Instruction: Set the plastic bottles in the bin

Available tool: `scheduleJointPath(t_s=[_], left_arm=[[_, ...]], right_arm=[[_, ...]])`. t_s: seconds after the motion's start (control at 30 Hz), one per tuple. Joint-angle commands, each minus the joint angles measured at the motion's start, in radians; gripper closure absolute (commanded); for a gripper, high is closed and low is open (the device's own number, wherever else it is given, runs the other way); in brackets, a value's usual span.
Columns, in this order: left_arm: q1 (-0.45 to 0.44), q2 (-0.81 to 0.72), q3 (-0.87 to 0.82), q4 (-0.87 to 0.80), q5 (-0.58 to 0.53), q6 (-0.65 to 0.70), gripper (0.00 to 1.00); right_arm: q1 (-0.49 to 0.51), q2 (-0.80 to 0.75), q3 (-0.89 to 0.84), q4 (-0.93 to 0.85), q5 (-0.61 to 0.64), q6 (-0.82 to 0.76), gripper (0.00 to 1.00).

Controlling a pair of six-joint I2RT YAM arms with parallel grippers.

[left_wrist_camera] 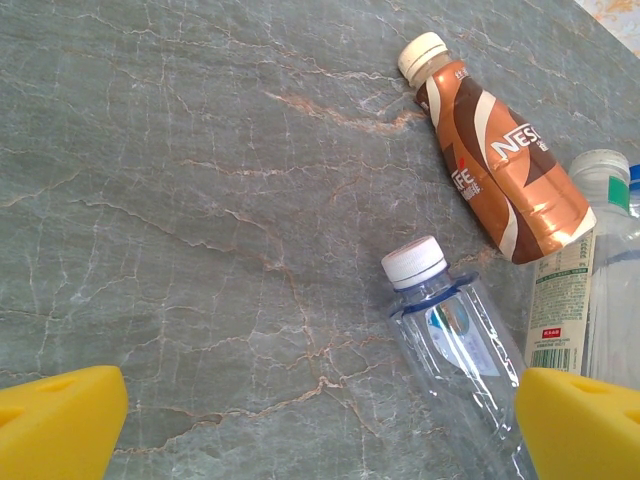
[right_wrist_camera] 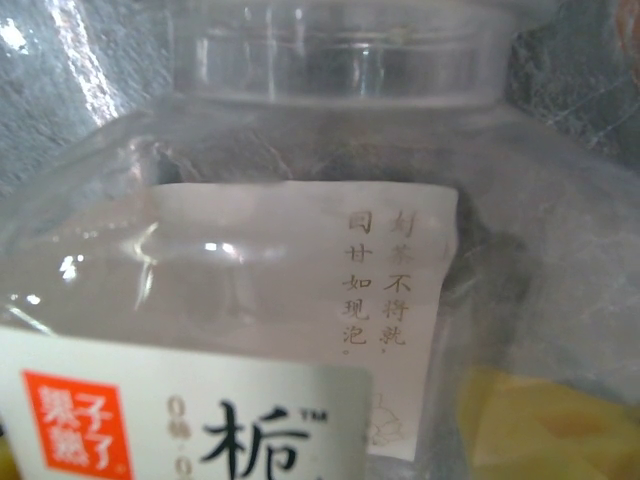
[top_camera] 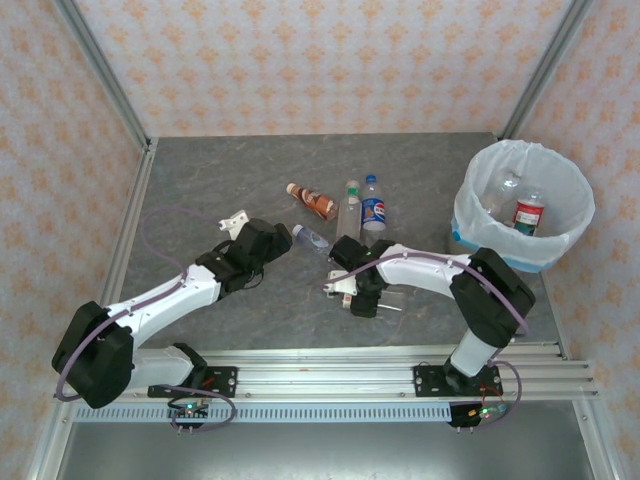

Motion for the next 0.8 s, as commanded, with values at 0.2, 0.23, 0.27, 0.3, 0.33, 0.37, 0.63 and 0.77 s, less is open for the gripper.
scheduleJointPath(t_s=[0.2,0.23,0.27,0.3,0.33,0.37,0.63,0.77], left_arm=[[0.013,0.017,0.009,0.042,0.016,0.030,0.00],[0.013,0.023,0.013,0.043,0.024,0.041,0.00],[0.013,0.025,0.019,0.046,0.036,0.056,0.00],[0.013,0.026,0.024,0.051,0.049,0.076,0.00],[0.012,0.024,0.027,0.059,0.061,0.096,0.00],[0.013,0.019,0.027,0.070,0.077,0.121,0.00],[0.013,-0.052,0.036,0.113,0.141,0.287,0.00],[0.013,-0.083,0.030,0.138,0.157,0.323,0.00]], right_arm=[[0.000,-0.055,-0.013,0.003,0.024,0.010,0.44],[0.000,-0.059,-0.013,0.002,0.027,0.010,0.45],[0.000,-0.064,-0.013,0.000,0.030,0.011,0.45],[0.000,-0.071,-0.013,0.000,0.033,0.013,0.45],[0.000,-0.078,-0.013,0.000,0.036,0.016,0.45],[0.000,-0.088,-0.014,0.000,0.039,0.022,0.46],[-0.001,-0.182,-0.058,0.052,0.074,0.062,0.45],[-0.008,-0.243,-0.078,0.082,0.064,0.088,0.45]])
